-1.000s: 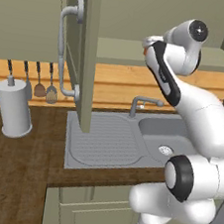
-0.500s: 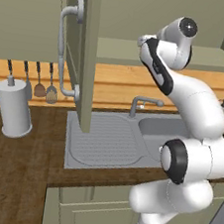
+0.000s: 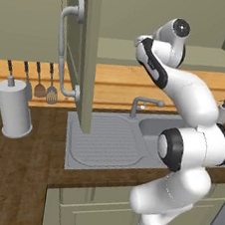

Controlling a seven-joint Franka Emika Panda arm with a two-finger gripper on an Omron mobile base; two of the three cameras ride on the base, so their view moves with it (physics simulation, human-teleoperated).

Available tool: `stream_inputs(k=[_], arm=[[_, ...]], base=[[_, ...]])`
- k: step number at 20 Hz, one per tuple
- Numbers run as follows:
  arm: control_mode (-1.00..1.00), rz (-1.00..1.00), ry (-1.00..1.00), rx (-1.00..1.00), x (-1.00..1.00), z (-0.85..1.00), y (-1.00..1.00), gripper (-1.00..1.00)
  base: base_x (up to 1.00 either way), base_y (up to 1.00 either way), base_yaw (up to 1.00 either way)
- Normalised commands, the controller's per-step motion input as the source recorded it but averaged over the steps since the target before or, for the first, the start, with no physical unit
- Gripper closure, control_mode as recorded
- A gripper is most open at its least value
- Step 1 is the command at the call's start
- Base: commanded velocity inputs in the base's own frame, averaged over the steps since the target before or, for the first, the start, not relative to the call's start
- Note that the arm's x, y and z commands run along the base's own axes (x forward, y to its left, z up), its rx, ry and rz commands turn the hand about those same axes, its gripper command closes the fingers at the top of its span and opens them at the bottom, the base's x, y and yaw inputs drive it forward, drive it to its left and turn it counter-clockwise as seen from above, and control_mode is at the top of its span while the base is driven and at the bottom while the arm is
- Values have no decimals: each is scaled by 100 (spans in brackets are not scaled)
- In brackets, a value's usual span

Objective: Pick the jam and place it on the digital scale for weighing, and close the cabinet.

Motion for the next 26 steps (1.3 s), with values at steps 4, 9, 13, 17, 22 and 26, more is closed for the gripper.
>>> stream_inputs(k=[4,9,13,17,22,26], arm=[[-100,0,0,0,34,-13,0,-100],[-100,0,0,0,14,-16,0,100],[-100,0,0,0,0,-21,0,100],[-100,0,-15,0,-86,-1,-9,100],[-100,-6,-10,0,-100,20,-24,100],[-100,-26,3,0,-100,0,-61,100]], base=[[0,0,0],[0,0,0],[0,0,0],[0,0,0],[0,0,0],[0,0,0]])
